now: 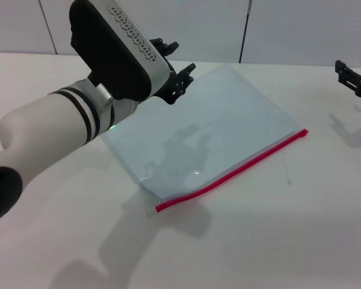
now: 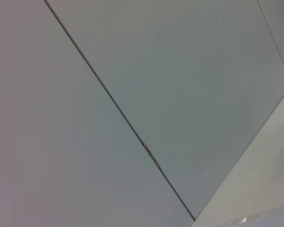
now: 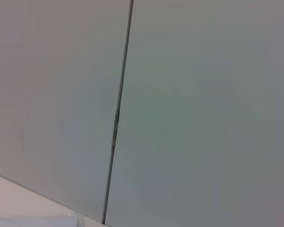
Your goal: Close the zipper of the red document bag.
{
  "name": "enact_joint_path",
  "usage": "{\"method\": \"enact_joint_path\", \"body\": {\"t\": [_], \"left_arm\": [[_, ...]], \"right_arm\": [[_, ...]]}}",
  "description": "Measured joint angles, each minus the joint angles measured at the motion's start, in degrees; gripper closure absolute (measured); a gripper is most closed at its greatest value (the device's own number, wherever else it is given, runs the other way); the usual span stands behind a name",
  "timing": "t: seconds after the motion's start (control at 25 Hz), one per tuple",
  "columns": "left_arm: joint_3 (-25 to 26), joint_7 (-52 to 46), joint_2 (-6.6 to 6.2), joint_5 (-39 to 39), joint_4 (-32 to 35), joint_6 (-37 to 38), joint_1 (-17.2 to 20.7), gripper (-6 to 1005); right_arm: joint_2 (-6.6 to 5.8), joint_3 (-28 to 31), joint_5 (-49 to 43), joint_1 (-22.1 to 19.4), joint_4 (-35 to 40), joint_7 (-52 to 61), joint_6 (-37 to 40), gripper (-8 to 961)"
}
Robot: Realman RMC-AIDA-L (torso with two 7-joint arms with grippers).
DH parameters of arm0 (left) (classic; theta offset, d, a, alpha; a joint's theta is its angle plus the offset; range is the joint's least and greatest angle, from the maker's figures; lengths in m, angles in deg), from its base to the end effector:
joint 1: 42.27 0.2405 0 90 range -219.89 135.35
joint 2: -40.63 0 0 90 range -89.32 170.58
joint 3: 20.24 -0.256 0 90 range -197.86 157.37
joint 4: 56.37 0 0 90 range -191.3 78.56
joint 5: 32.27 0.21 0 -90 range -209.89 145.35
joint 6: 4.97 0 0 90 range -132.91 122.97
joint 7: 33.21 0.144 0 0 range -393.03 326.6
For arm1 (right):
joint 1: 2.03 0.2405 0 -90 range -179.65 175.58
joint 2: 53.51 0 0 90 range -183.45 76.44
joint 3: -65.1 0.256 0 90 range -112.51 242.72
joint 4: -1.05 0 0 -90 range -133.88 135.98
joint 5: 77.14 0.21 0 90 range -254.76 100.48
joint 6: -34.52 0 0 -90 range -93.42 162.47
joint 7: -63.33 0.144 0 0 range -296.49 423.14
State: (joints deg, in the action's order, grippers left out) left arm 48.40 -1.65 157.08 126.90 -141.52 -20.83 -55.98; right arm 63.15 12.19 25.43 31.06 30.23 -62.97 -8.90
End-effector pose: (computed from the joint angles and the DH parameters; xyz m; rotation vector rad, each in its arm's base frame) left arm -0.1455 0.3602 -0.0269 -2.1402 -0.0691 -0.1675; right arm 0.2927 0.4242 0.0310 -2.0308 0.4802 0.4293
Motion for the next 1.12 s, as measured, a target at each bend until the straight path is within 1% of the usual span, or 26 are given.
{"method": "enact_joint_path", "body": {"t": [0.4, 0.56, 0.88, 1.12], "left_arm": [[0.00, -0.23, 0.06, 0.00, 0.74, 1.62, 0.09, 557], [0.07, -1.17, 0.01, -0.24, 1.44, 4.04, 0.29, 557], [0.50, -1.66, -0.12, -3.36, 3.90, 7.13, 0.09, 556], [0.63, -1.69, -0.22, -6.36, 5.63, 11.44, 0.07, 555]], "right_arm": [[-0.03, 0.31, 0.09, -0.19, -0.08, 0.00, 0.01, 288], [-0.03, 0.48, 0.14, -0.02, -0.70, 0.00, 0.01, 288], [-0.03, 0.57, 0.26, 0.15, -0.85, 0.00, 0.01, 288], [-0.02, 0.59, 2.28, -0.14, -0.95, -0.01, -0.31, 288]]}}
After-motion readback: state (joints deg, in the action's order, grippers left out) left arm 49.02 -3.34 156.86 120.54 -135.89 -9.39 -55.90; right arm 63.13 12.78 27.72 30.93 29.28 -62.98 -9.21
